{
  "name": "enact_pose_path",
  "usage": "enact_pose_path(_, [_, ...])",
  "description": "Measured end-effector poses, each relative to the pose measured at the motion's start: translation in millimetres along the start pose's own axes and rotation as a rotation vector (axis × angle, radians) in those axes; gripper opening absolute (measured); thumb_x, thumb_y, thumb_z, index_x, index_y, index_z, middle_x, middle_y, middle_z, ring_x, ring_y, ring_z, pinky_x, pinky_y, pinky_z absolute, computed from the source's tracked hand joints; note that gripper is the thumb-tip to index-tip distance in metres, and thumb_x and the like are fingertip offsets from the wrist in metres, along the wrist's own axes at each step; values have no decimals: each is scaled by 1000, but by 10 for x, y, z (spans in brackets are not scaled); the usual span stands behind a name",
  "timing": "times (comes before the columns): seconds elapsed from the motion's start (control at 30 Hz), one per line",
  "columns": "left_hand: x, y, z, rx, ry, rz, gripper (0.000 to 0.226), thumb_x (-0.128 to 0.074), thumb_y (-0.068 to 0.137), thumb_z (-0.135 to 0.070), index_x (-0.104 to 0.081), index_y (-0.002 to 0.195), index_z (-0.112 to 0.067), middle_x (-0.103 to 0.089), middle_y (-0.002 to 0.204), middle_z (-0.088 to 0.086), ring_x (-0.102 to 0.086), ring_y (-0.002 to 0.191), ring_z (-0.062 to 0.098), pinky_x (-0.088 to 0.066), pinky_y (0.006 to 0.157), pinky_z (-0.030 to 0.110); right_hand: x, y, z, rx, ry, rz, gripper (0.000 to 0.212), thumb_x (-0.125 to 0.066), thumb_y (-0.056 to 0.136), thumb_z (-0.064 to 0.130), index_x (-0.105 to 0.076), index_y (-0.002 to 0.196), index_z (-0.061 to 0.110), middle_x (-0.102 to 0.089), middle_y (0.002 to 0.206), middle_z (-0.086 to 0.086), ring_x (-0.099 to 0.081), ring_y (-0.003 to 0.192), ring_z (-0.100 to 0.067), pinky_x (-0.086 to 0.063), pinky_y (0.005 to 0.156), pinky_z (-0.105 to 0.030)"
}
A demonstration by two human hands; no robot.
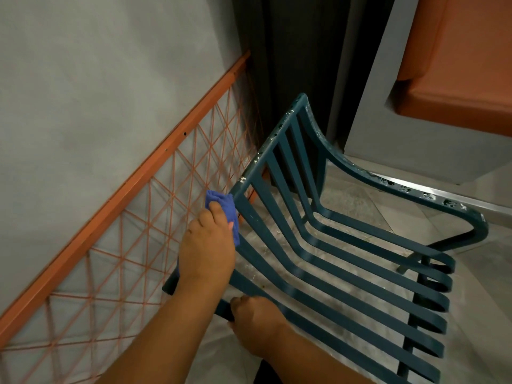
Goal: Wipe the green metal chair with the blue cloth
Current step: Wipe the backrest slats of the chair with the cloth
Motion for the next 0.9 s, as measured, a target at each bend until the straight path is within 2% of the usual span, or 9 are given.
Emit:
enact_pose_path(0.1, [-25,-92,92,-8,-33,-1,60,-24,98,-41,-11,147,-8,-33,146,13,-46,120,23,-44,93,30,67,-31,-81,11,100,-85,31,-52,96,31,-56,121,13,-62,113,-9,-59,104,-26,-49,84,-37])
enact_pose_path(0.2, [35,-113,166,-36,-270,10,62,-27,97,-44,-10,150,-15,-22,155,7,-31,136,22,-34,106,34,380,-201,-113,48,391,-643,18,-49,93,26,-57,110,24,-60,102,6,-55,93,-8,-45,76,-22])
enact_pose_path(0.27, [116,-133,203,-5,-578,25,60,-23,96,-50,-21,148,-22,-24,155,1,-27,138,14,-27,111,33,672,-382,18,142,487,-1058,15,-46,93,25,-53,106,26,-53,104,9,-47,95,-3,-40,80,-14])
enact_pose_path(0.33, [232,-144,248,85,-1153,124,53,-24,93,-60,-45,135,-37,-43,146,-3,-39,130,3,-32,105,26,883,-411,216,272,483,-1229,25,-41,98,33,-48,121,27,-48,125,2,-44,114,-8,-36,95,-14])
enact_pose_path(0.4, [342,-162,286,120,-1661,240,44,-26,93,-62,-63,112,-46,-60,128,-5,-54,117,2,-44,93,20,1039,-328,430,363,416,-1141,40,-32,101,41,-37,140,32,-36,146,-1,-34,133,-16,-30,109,-26])
enact_pose_path(0.47, [367,-167,462,233,-1815,129,35,-30,93,-60,-62,106,-52,-58,130,-9,-56,116,4,-46,91,23,1064,-191,564,332,275,-977,48,-29,100,48,-33,145,33,-33,152,-2,-24,142,-20,-25,114,-39])
enact_pose_path(0.57, [320,-171,697,349,-1680,-48,46,-29,89,-61,-44,130,-44,-45,141,-10,-48,122,4,-36,101,30,1018,-61,610,263,41,-962,49,-43,91,56,-59,127,26,-49,138,-9,-34,134,-29,-30,107,-45])
enact_pose_path(0.67, [280,-164,776,327,-1524,-97,52,-25,85,-61,-44,130,-42,-49,136,-14,-50,118,-2,-37,98,27,1075,-16,573,312,83,-1091,40,-59,83,53,-71,102,20,-56,118,-8,-44,116,-27,-37,95,-41])
enact_pose_path(0.9, [79,-138,676,249,-1397,-45,50,-28,95,-55,-41,138,-33,-43,142,-10,-41,129,4,-34,110,41,670,35,303,304,670,-1146,32,-64,86,25,-53,116,23,-41,124,1,-37,115,3,-34,98,-10])
Point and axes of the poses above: each hand's wrist, its own y-axis towards the middle knuckle, its own x-axis out of the back of the hand, z = x × y, the point moved 4 cm from there along y, towards the middle knuckle
